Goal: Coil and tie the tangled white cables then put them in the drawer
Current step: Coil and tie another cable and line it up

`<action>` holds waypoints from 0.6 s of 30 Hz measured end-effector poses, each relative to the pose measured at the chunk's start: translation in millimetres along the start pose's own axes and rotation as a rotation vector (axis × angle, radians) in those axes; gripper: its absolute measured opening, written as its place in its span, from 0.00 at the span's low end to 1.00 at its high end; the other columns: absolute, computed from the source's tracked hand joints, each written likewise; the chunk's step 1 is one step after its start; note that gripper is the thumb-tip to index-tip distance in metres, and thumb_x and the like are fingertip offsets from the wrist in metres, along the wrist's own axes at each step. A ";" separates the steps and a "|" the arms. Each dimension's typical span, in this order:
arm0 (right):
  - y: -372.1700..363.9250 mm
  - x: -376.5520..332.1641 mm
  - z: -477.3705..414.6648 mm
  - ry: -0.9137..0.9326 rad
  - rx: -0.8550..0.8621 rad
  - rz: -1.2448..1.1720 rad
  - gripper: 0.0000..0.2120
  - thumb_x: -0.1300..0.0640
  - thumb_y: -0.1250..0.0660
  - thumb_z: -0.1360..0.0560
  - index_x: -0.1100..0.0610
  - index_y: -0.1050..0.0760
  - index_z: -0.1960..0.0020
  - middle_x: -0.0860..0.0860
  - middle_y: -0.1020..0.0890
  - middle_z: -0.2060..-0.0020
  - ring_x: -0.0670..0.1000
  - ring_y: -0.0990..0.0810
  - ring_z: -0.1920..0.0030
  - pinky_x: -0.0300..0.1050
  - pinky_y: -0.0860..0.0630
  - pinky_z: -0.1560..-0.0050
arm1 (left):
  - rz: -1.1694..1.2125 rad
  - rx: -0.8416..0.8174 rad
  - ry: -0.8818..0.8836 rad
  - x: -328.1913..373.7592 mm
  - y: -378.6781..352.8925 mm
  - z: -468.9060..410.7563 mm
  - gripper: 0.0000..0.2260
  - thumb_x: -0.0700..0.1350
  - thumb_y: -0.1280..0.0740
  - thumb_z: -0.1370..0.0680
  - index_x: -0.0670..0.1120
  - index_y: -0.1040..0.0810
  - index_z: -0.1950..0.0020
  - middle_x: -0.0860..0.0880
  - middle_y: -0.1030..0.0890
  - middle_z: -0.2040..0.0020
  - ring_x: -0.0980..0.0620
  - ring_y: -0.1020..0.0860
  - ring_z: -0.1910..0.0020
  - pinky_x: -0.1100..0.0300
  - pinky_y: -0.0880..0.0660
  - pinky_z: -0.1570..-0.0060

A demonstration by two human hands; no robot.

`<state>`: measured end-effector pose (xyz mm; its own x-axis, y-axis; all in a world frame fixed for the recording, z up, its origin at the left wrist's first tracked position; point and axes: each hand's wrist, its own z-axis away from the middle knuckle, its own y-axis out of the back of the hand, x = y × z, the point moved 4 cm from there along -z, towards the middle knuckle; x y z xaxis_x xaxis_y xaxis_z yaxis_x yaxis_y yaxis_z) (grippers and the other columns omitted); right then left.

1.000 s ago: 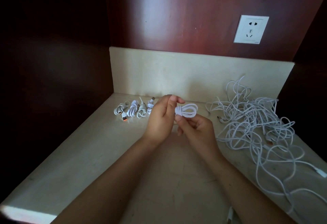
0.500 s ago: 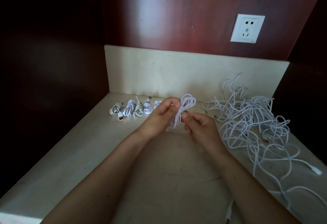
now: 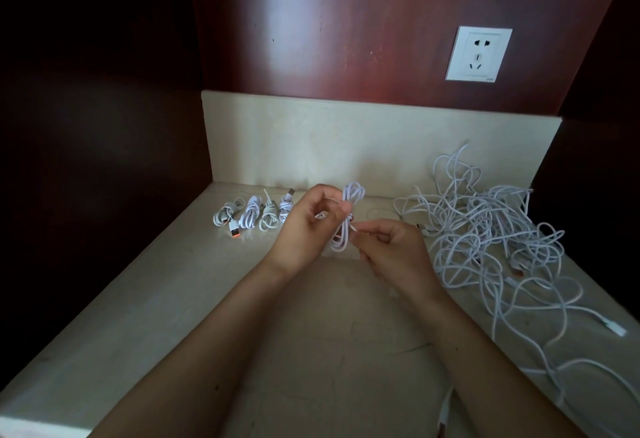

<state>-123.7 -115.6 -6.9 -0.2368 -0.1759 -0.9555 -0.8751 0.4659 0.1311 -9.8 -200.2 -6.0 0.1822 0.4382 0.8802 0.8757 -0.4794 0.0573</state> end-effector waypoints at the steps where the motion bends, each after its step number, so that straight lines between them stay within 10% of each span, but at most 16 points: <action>1: 1.7 -1.7 -0.1 0.019 0.017 0.014 0.07 0.66 0.29 0.26 0.54 0.18 0.59 0.48 0.22 0.77 0.40 0.30 0.81 0.31 0.35 0.77 | -0.021 0.019 0.004 -2.1 2.2 -0.9 0.04 0.45 0.32 0.23 0.49 0.27 0.52 0.44 0.22 0.59 0.52 0.23 0.63 0.59 0.26 0.61; 13: 0.1 -12.1 3.5 -0.087 -0.122 -0.267 0.09 0.65 0.39 0.22 0.61 0.21 0.57 0.61 0.15 0.63 0.53 0.22 0.70 0.41 0.26 0.71 | 0.208 -0.025 0.123 -8.7 -1.2 -2.2 0.07 0.43 0.31 0.24 0.48 0.29 0.54 0.39 0.26 0.62 0.48 0.29 0.69 0.60 0.32 0.70; 18: 0.7 -16.2 5.6 -0.013 -0.181 -0.309 0.06 0.66 0.36 0.24 0.59 0.21 0.53 0.60 0.14 0.59 0.53 0.20 0.66 0.43 0.26 0.69 | 0.172 0.011 0.118 -3.1 -0.7 -0.8 0.05 0.36 0.37 0.20 0.45 0.30 0.52 0.54 0.20 0.69 0.53 0.30 0.73 0.65 0.31 0.73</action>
<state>-118.1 -107.5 7.1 0.0548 -0.2728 -0.9605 -0.9654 0.2311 -0.1207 -11.4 -201.9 -8.4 0.2765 0.2584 0.9256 0.8412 -0.5308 -0.1030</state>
